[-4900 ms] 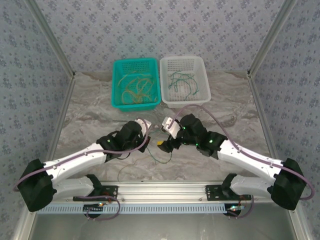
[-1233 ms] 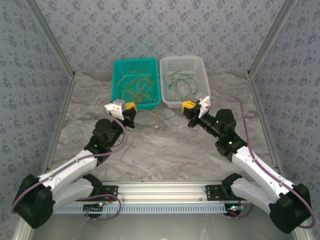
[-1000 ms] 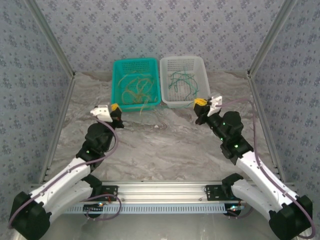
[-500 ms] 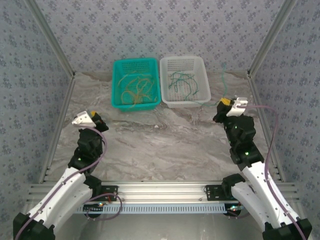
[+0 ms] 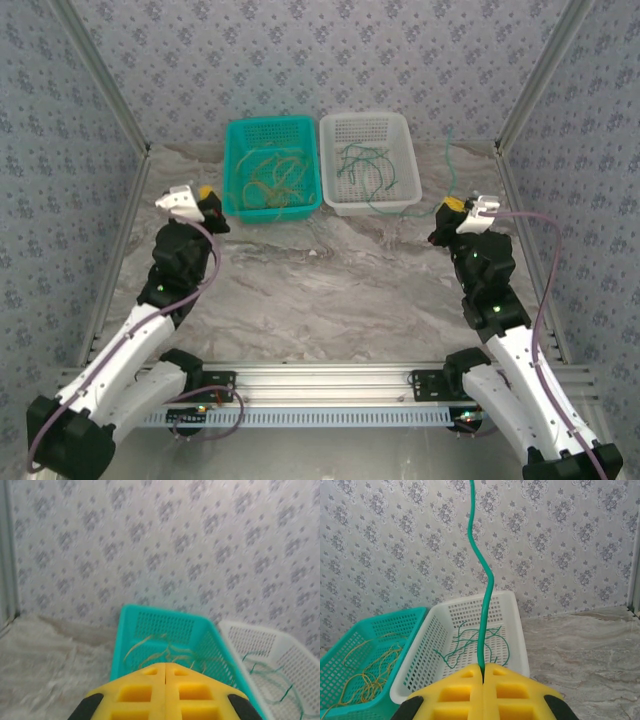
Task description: Untangle the cables
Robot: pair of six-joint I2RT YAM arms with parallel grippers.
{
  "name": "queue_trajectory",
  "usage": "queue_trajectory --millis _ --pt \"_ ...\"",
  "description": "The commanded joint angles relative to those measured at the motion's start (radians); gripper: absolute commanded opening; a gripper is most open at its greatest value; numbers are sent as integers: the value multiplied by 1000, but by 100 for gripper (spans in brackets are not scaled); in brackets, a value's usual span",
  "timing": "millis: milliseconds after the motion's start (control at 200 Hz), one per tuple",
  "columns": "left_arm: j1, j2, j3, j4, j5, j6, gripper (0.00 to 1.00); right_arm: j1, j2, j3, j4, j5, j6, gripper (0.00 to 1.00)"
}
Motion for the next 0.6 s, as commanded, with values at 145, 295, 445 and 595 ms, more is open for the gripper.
queue_trajectory --millis 145,295,445,595 --pt "13 334 401 144 186 167 0 0 -6 -2 20 -11 25 0" --pt "54 590 615 163 230 185 0 1 -9 -14 19 -12 36 0" --pt "67 838 822 79 172 239 0 8 -36 -25 7 -9 54 0" --pt "67 1033 918 -7 115 265 0 11 -67 -15 -23 -3 48 0"
